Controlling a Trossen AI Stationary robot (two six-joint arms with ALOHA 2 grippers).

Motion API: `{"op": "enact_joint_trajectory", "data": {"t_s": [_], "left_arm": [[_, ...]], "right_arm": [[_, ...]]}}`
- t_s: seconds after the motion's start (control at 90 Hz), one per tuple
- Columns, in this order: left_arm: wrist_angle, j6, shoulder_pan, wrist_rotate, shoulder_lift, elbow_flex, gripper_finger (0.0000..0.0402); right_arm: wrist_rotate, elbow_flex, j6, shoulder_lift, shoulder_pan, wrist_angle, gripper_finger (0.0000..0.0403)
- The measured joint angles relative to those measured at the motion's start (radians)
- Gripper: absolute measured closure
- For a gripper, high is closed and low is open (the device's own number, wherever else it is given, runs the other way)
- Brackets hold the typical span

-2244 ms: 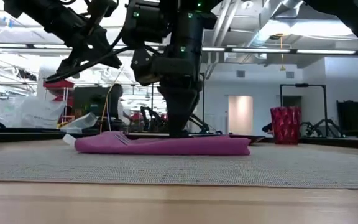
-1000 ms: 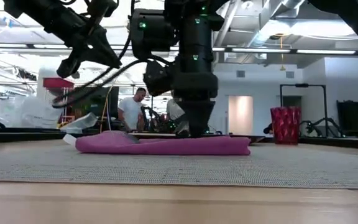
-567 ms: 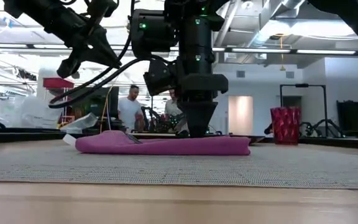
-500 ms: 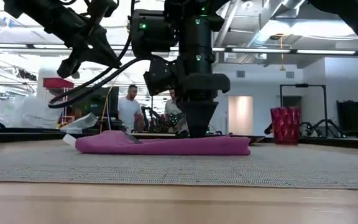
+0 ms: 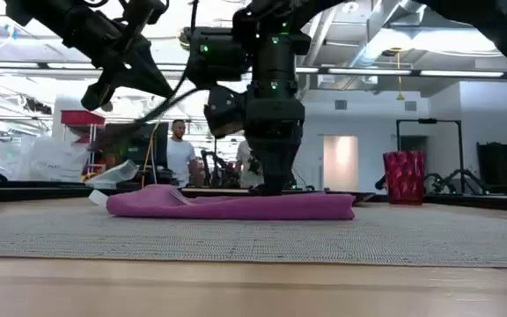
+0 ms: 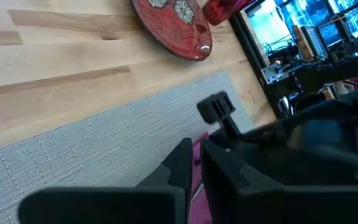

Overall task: Set table place
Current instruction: Adjust the violet table napkin on the gray table mat

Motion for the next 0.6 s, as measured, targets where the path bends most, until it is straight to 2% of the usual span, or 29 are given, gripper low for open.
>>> {"op": "enact_joint_trajectory", "data": {"t_s": [0.278,0.6], "left_arm": [[-0.010,-0.029,-0.008,0.005,0.001,0.000,0.0386],[-0.193,-0.086,-0.037,0.014,0.014,-0.001,0.0386]], "right_arm": [[0.012,0.000,-0.072,-0.043,-0.042,-0.017,0.0305],[0.033,0.000,-0.157,-0.041,-0.069,-0.010,0.0305]]}}
